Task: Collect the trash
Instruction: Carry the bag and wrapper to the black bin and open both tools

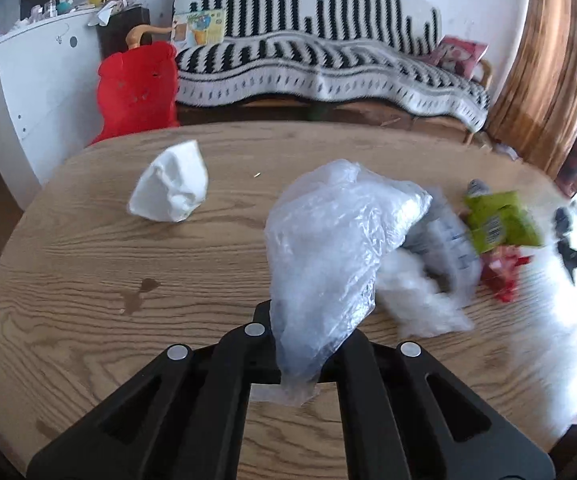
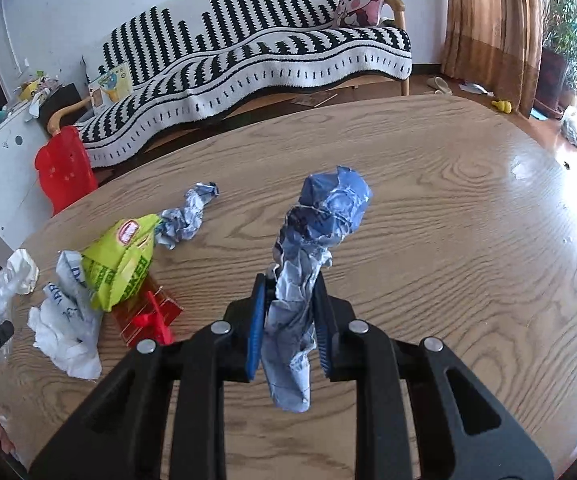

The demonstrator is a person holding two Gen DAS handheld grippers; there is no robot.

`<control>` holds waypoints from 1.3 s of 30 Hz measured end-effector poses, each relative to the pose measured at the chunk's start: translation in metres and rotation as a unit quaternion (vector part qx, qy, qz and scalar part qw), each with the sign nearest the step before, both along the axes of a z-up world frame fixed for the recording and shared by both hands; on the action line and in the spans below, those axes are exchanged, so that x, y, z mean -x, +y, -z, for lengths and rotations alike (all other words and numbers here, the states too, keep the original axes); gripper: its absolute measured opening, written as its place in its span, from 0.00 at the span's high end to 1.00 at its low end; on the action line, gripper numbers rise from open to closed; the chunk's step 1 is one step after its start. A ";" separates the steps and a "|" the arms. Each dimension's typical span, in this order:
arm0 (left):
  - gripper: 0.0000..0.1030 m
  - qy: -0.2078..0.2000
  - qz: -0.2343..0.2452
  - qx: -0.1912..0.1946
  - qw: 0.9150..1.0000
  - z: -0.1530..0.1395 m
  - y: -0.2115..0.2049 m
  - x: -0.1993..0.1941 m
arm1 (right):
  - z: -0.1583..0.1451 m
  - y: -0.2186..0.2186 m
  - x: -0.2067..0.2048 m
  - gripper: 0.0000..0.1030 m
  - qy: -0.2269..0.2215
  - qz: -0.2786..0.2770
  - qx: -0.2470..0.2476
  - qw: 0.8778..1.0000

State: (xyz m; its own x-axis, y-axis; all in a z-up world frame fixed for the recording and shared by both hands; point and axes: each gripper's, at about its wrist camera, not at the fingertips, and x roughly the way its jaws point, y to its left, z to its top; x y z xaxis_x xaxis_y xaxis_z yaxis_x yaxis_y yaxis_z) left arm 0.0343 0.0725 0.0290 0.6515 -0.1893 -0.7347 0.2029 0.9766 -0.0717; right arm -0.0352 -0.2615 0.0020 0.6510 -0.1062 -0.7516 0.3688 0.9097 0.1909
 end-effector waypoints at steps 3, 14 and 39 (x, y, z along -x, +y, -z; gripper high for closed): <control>1.00 -0.041 0.029 0.002 0.999 -0.022 -0.025 0.033 | -0.009 0.003 0.014 0.78 -0.015 -0.002 -0.004 1.000; 1.00 -0.027 0.336 0.052 0.940 -0.039 -0.238 0.182 | -0.046 -0.075 0.206 0.78 -0.062 0.089 0.031 0.994; 1.00 0.222 0.479 -0.067 0.847 0.128 -0.451 0.290 | 0.138 -0.200 0.365 0.77 0.112 0.216 -0.203 0.949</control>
